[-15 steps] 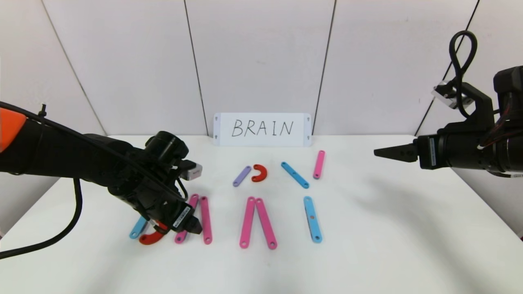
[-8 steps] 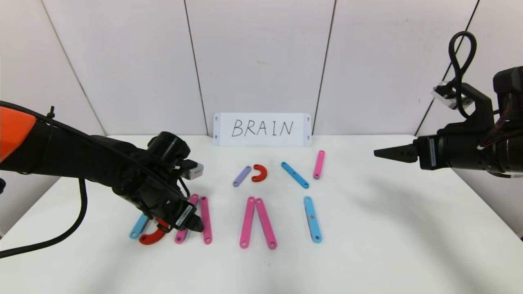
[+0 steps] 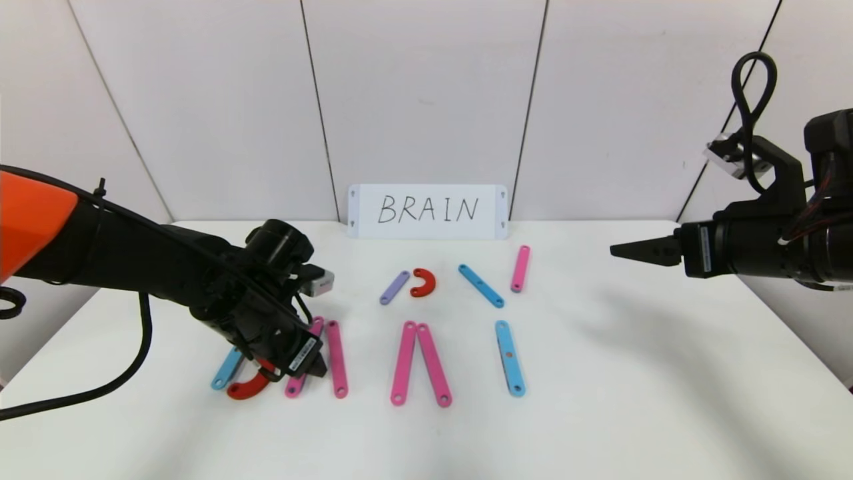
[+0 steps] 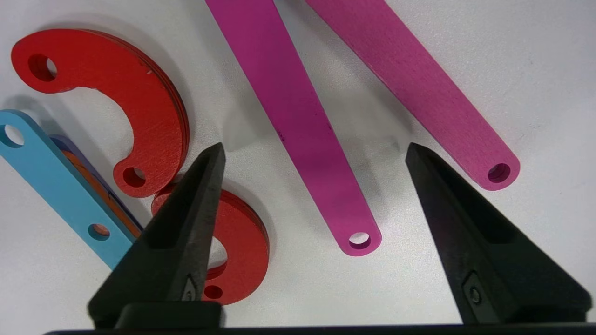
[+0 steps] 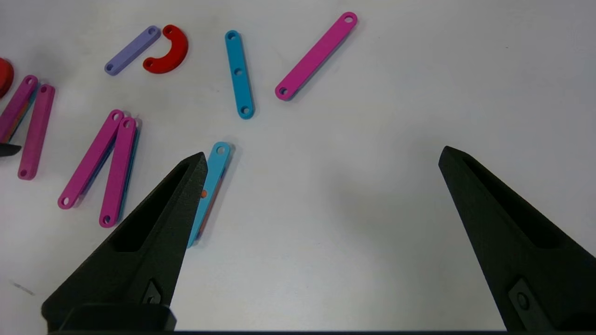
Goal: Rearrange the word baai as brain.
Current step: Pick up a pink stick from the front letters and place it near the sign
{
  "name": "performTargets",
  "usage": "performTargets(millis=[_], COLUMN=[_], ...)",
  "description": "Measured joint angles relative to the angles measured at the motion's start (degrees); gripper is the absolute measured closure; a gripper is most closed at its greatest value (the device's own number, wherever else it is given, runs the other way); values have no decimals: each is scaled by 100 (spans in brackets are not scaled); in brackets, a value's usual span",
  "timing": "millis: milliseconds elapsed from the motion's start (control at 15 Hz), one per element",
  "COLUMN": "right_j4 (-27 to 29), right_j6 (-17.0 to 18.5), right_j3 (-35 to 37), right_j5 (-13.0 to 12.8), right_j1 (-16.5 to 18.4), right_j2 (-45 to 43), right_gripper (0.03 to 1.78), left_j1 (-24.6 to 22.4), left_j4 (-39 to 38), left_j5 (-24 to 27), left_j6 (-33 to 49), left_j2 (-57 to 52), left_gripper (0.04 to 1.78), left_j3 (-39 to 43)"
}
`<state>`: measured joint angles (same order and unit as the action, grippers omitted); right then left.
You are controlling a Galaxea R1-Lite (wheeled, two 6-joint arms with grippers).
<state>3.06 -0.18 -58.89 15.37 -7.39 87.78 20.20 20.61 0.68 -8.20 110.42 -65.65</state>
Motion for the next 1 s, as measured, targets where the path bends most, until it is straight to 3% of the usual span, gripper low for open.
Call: performTargets(millis=[267, 400, 1000], right_j4=[-9, -15, -11], right_j6=[11, 11, -4], right_j3=[38, 43, 44], right_j5=[4, 2, 6], right_j1=[4, 4, 1], right_j2=[-35, -46, -41], right_gripper=[7, 7, 7], left_j1=[2, 2, 11], left_j4=[-2, -17, -15], left_j5=[2, 0, 9], left_j6=[9, 7, 322], left_j2=[71, 96, -94], left_gripper=[124, 148, 151], left_j3=[-15, -22, -190])
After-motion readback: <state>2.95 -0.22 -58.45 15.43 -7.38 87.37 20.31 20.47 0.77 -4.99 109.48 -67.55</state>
